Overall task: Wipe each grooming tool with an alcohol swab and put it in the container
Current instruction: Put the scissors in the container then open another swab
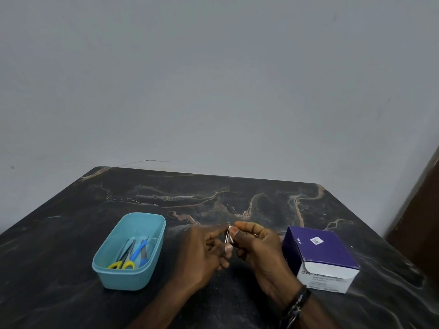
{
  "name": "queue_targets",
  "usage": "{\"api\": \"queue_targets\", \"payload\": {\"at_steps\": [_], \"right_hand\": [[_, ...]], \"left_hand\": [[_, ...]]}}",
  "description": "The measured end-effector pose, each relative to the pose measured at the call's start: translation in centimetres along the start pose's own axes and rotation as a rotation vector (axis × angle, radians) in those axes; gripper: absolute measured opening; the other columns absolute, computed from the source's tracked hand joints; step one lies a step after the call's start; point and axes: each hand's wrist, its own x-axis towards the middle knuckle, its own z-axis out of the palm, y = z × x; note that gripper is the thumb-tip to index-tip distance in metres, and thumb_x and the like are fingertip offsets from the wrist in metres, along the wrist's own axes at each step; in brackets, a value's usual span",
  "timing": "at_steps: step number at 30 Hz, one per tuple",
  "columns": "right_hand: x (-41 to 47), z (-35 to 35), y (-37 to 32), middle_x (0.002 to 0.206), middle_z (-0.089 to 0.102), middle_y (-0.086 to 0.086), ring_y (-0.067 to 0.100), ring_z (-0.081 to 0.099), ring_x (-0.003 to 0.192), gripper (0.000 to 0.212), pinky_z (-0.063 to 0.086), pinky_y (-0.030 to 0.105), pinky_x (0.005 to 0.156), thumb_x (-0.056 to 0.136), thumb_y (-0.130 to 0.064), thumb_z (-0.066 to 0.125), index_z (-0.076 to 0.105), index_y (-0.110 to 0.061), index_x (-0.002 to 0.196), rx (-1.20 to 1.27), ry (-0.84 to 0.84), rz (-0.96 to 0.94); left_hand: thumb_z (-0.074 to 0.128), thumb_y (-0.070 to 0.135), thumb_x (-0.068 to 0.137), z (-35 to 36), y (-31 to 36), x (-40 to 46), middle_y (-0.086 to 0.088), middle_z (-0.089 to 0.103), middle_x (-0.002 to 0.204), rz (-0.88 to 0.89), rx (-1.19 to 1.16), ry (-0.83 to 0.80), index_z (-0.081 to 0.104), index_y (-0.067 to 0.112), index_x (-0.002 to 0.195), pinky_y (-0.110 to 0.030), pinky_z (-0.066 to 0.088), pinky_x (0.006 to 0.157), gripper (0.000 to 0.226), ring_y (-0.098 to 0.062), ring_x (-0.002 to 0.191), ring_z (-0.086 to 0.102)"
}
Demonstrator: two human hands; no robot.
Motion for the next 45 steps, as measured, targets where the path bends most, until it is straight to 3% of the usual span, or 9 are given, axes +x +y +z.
{"api": "queue_targets", "payload": {"at_steps": [3, 8, 13, 17, 19, 23, 29, 37, 45], "right_hand": [[0.0, 0.0, -0.1, 0.088, 0.076, 0.013, 0.020, 0.067, 0.077, 0.023, 0.048, 0.029, 0.063, 0.081, -0.010, 0.073, 0.067, -0.006, 0.103, -0.006, -0.011, -0.001], [0.0, 0.1, -0.1, 0.090, 0.076, 0.014, 0.023, 0.067, 0.081, 0.023, 0.046, 0.030, 0.063, 0.079, -0.008, 0.074, 0.067, -0.007, 0.101, 0.003, 0.006, -0.009], [0.1, -0.3, -0.3, 0.092, 0.075, 0.018, 0.024, 0.066, 0.080, 0.022, 0.048, 0.030, 0.065, 0.078, -0.006, 0.075, 0.066, -0.005, 0.099, 0.038, 0.064, -0.035], [0.2, -0.4, -0.3, 0.089, 0.076, 0.015, 0.022, 0.068, 0.078, 0.022, 0.049, 0.030, 0.064, 0.078, -0.006, 0.075, 0.066, -0.005, 0.098, 0.028, 0.058, -0.035], [0.2, -0.4, -0.2, 0.088, 0.076, 0.014, 0.022, 0.069, 0.079, 0.023, 0.049, 0.030, 0.065, 0.078, -0.007, 0.076, 0.066, -0.005, 0.099, 0.013, 0.051, -0.030], [0.3, -0.3, -0.2, 0.086, 0.076, 0.013, 0.022, 0.069, 0.078, 0.025, 0.048, 0.029, 0.063, 0.077, -0.009, 0.077, 0.066, -0.005, 0.099, 0.002, 0.032, -0.017], [0.3, -0.4, -0.2, 0.088, 0.076, 0.014, 0.023, 0.068, 0.080, 0.025, 0.047, 0.029, 0.063, 0.077, -0.007, 0.076, 0.066, -0.006, 0.100, 0.004, 0.039, -0.014], [0.1, -0.2, -0.3, 0.079, 0.074, 0.011, 0.019, 0.062, 0.072, 0.018, 0.044, 0.027, 0.059, 0.079, -0.002, 0.073, 0.068, -0.004, 0.097, -0.043, -0.062, -0.004], [-0.2, -0.2, -0.2, 0.079, 0.074, 0.009, 0.013, 0.063, 0.067, 0.013, 0.046, 0.023, 0.057, 0.080, -0.002, 0.072, 0.071, -0.004, 0.092, -0.083, -0.117, -0.024]], "left_hand": [[0.060, 0.003, 0.090, 0.2, -0.2, 0.1, -0.005, 0.071, 0.070, 0.047, 0.046, 0.047, 0.064, 0.057, 0.080, -0.026, 0.056, 0.053, 0.055, -0.018, 0.056, 0.069], [0.058, 0.005, 0.092, 0.4, -0.6, 0.3, -0.004, 0.072, 0.071, 0.050, 0.022, 0.120, 0.062, 0.045, 0.103, -0.027, 0.057, 0.055, 0.042, -0.020, 0.058, 0.070], [0.056, 0.006, 0.093, 0.4, -0.4, 0.1, -0.004, 0.070, 0.070, 0.043, 0.088, 0.060, 0.060, 0.052, 0.092, -0.021, 0.054, 0.053, 0.046, -0.016, 0.057, 0.069], [0.057, 0.005, 0.092, 0.3, -0.5, 0.1, -0.003, 0.069, 0.069, 0.053, 0.126, 0.061, 0.062, 0.053, 0.086, -0.029, 0.057, 0.055, 0.049, -0.013, 0.056, 0.069], [0.058, 0.005, 0.091, 0.2, -0.7, 0.1, 0.001, 0.069, 0.068, 0.054, 0.130, 0.086, 0.064, 0.052, 0.085, -0.033, 0.058, 0.056, 0.048, -0.011, 0.056, 0.069], [0.059, 0.005, 0.091, 0.2, -0.7, 0.2, 0.020, 0.070, 0.070, 0.056, 0.134, 0.128, 0.064, 0.051, 0.085, -0.029, 0.057, 0.056, 0.047, -0.007, 0.054, 0.068], [0.060, 0.006, 0.091, 0.4, -0.9, 0.3, 0.009, 0.072, 0.078, 0.025, 0.108, 0.155, 0.070, 0.035, 0.098, -0.032, 0.059, 0.061, 0.031, -0.009, 0.059, 0.069], [0.065, 0.007, 0.088, -0.1, -1.2, 0.8, 0.001, 0.073, 0.078, 0.014, -0.025, 0.233, 0.073, 0.036, 0.090, -0.035, 0.060, 0.064, 0.031, -0.013, 0.067, 0.070], [0.069, 0.007, 0.085, -0.1, -1.0, 0.9, -0.001, 0.076, 0.091, -0.035, -0.136, 0.269, 0.071, 0.027, 0.109, -0.032, 0.060, 0.068, 0.031, -0.015, 0.082, 0.073]]}}
